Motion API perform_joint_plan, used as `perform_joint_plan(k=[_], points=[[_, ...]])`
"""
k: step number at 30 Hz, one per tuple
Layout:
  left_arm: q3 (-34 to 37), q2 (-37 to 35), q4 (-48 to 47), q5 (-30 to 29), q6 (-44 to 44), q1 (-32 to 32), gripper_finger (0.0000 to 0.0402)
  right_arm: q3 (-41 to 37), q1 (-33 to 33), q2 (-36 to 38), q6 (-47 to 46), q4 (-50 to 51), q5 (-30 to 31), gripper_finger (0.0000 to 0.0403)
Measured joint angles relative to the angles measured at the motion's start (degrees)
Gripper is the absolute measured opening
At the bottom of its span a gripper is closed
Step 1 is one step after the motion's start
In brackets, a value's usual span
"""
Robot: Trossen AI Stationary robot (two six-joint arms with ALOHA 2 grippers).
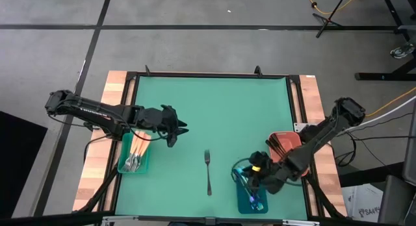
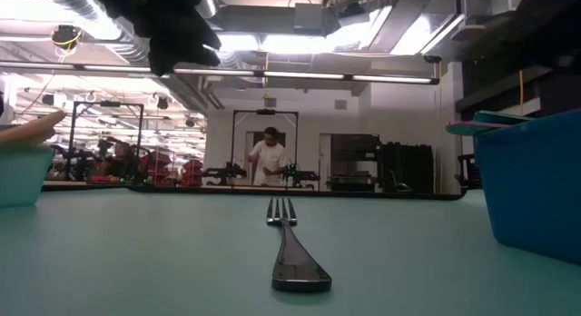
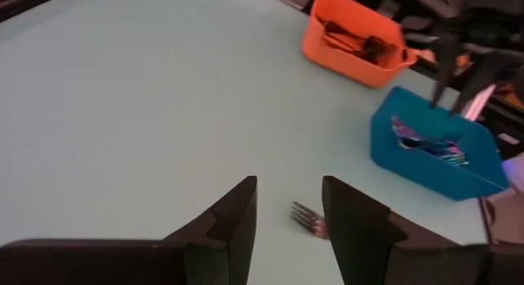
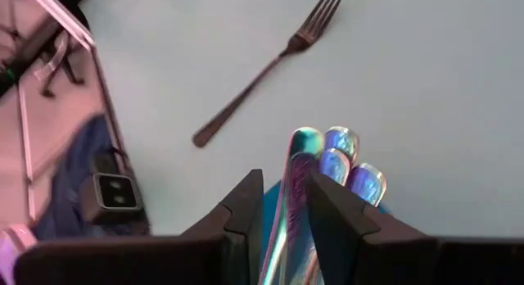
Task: Sort silverware by color (type)
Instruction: Put the black fork into the orange bin
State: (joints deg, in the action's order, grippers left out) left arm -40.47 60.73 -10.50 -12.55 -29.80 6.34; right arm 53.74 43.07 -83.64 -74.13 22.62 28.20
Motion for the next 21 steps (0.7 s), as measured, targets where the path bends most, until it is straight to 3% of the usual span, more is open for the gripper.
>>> perform_joint_plan(k=[8,14,21], points=[[0.00,0.02,1.24,-0.23,0.00,1.34,0.0133,0.00,-8.97,-0.03,18.49,-0.37,-7.00,0.0083],[0.00,0.02,1.14,-0.25,0.00,1.32,0.0133,0.00,-16.59,-0.06,38.39,-6.73,-11.30,0.0083],[0.00,0.02,0.96,-0.32,2.63,1.32,0.0133,0.00,-25.86,-0.08,67.04,-21.00,-25.49,0.0083]])
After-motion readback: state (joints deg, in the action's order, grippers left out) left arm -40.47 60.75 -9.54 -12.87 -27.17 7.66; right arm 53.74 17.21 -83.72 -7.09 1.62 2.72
